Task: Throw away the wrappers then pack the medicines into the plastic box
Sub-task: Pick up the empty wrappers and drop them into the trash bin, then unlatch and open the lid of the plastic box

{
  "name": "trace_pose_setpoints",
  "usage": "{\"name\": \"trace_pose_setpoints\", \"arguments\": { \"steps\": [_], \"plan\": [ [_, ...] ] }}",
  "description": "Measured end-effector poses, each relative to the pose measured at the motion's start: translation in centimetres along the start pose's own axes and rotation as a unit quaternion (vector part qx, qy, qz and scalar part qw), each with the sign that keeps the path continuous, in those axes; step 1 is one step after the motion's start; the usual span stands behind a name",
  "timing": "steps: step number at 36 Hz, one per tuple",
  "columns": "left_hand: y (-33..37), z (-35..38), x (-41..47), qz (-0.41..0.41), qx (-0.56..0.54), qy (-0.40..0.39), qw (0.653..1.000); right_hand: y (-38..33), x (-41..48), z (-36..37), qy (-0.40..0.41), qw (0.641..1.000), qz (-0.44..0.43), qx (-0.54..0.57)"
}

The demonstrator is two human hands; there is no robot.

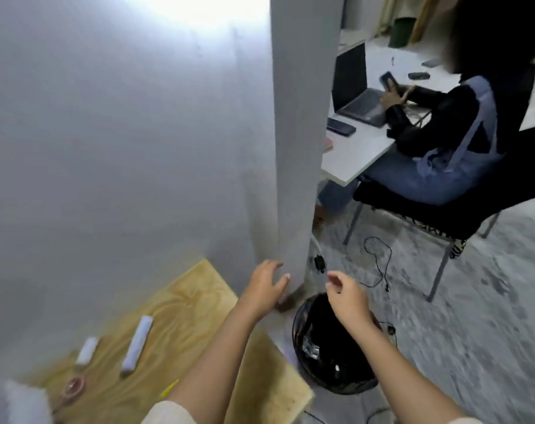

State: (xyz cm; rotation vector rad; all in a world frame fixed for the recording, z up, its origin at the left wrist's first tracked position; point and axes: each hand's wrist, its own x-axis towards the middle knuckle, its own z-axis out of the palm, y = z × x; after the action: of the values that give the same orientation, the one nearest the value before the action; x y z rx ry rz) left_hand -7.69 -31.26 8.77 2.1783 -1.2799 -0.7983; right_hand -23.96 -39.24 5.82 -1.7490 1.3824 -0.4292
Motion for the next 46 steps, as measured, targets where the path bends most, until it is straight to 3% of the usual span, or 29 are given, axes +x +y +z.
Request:
{"name": "trace_pose_setpoints", "arguments": {
  "steps": [9,17,25,29,34,37,42,46],
  "plan": [
    [-8.5,-11.8,-13.0,-0.022,0.016,0.149,0.989,-12.3,-9.7,9.3,-0.075,0.978,-0.189,-0.04],
    [-19.8,-19.1,-26.6,-0.122,-0.006,0.224,0.967,-19.1,-19.8,19.6,-0.161,0.93,-0.329,-0.029],
    [-30.5,-20.3,-38.0,-0.209,0.032,0.255,0.943,-21.3,-27.0,29.1,-0.245,0.846,-0.459,-0.119],
    [-34.4,-19.1,-41.9,-0.265,-0.01,0.255,0.93,-20.8,-29.1,33.0,-0.266,0.779,-0.537,-0.187],
    [-38.2,-17.2,-43.2,-0.291,-0.066,0.26,0.918,-19.8,-30.0,37.3,-0.268,0.691,-0.608,-0.285],
    [-39.1,-16.5,-42.6,-0.28,-0.111,0.275,0.913,-19.5,-30.2,38.8,-0.221,0.651,-0.634,-0.353],
    [-39.4,-15.5,-41.6,-0.223,-0.202,0.34,0.891,-18.8,-30.2,39.9,-0.125,0.635,-0.676,-0.353],
    [-39.6,-14.7,-41.0,-0.221,-0.236,0.361,0.875,-18.5,-29.8,39.5,-0.117,0.618,-0.714,-0.307]
  ]
}}
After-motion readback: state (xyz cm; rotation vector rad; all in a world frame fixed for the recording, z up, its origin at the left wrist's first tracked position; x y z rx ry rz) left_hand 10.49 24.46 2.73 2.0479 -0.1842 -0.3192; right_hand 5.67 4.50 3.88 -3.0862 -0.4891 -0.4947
